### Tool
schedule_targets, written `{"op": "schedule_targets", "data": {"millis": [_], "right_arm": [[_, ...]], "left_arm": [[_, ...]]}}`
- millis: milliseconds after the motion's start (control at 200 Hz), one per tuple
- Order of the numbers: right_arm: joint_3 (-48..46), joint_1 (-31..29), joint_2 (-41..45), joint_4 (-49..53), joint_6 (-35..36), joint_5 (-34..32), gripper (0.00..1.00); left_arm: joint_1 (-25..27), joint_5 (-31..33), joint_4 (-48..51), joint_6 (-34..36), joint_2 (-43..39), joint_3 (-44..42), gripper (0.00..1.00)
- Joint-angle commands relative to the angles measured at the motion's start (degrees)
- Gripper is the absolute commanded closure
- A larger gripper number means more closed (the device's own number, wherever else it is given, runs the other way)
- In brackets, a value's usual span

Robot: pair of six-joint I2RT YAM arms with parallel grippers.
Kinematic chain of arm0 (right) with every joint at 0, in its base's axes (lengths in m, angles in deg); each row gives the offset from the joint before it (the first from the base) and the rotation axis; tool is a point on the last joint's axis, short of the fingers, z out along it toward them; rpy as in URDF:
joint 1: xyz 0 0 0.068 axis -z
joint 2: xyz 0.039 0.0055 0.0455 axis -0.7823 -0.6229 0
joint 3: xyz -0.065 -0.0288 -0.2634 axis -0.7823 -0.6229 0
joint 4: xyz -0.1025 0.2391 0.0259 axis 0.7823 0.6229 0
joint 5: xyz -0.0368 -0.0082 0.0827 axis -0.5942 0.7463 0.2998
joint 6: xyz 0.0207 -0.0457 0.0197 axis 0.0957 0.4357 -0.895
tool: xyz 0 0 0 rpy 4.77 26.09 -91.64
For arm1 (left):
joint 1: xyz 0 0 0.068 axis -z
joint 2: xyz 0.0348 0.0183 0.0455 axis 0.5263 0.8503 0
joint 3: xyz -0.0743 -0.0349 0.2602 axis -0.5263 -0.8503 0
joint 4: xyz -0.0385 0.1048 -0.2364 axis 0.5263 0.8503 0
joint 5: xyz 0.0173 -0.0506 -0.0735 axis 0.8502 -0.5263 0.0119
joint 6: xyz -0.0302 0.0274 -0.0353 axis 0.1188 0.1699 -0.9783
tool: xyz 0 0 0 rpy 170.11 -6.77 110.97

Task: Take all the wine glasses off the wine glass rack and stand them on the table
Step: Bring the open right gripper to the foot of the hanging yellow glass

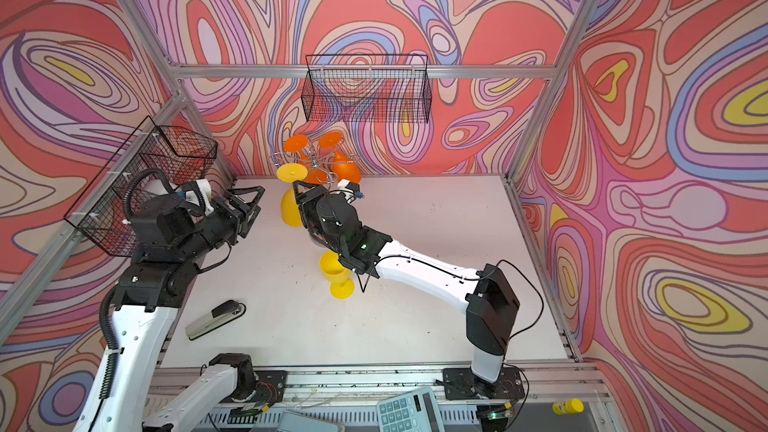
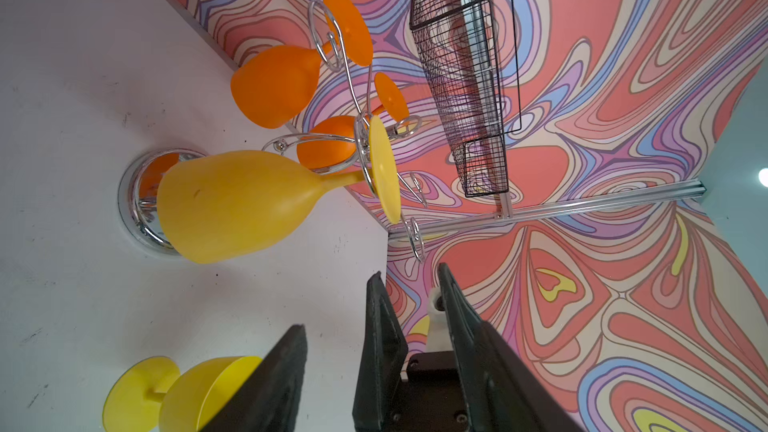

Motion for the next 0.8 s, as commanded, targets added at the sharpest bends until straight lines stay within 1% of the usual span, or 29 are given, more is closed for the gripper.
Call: {"op": "schedule_targets", "data": {"millis": [0,115,220,431,796], "right_arm": [[2.05,0.13,-2.06,-0.93,-1.27,-1.2,0.5],[3.81,0.11,-3.54,-0.98,-2.27,-1.37,0.51],[4.76,0.24,-4.7,-1.52,-2.94,-1.77,0.56],[5.74,1.02,-5.2,-1.15,-3.4,-2.77,0.6],[9.26,2.39,-8.22,-0.53,-4.08,-1.11,0.7]], "left_arm": [[-0.37,-0.73,-2.2,0.4,-0.61,-0.73,0.37],[-0.37,-0.82,-2.48,0.29,-0.82,-1.33,0.38],[-0.37,-0.83,-2.47,0.51,-1.02,-1.46,0.38],[-0.37,-1.34,-2.5,0.81,-1.08,-1.62,0.38],[-0.37,-2.25,-1.83,2.28,-1.43,-0.79,0.38]]}}
